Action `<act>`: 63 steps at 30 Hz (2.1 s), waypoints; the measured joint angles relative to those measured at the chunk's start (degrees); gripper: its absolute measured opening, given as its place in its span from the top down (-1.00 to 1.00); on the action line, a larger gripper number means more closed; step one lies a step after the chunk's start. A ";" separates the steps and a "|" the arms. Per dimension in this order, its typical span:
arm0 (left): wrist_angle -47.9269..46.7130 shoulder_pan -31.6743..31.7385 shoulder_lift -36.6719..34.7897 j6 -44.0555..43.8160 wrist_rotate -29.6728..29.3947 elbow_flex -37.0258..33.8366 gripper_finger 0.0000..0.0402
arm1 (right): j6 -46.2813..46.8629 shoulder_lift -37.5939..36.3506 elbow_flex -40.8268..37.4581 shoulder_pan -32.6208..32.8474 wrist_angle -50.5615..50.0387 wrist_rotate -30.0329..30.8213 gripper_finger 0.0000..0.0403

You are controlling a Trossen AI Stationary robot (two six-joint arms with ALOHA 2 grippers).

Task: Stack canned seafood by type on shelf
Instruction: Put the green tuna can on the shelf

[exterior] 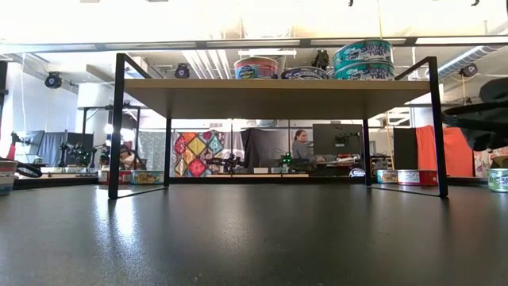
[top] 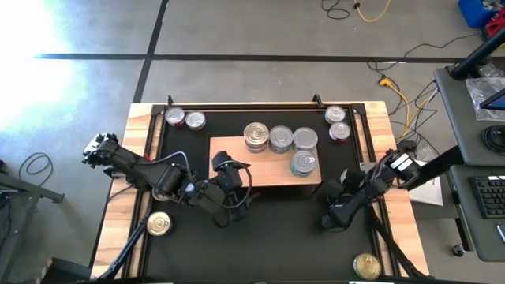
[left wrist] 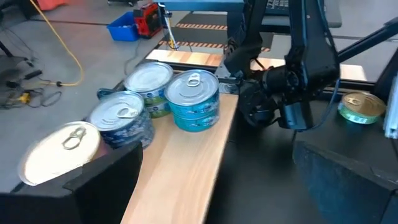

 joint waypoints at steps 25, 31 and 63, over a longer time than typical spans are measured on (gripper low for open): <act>-0.22 -2.84 0.00 -1.62 5.41 0.00 -0.99 | 3.20 -5.37 13.10 5.21 2.36 -4.26 0.94; -2.10 -9.01 -0.04 -2.45 2.90 0.02 -0.99 | 4.36 -5.58 16.11 5.04 8.70 -5.92 0.94; -6.26 -23.35 16.60 -33.67 9.78 -5.03 -0.91 | -13.21 -5.37 17.40 15.63 3.09 -6.98 0.94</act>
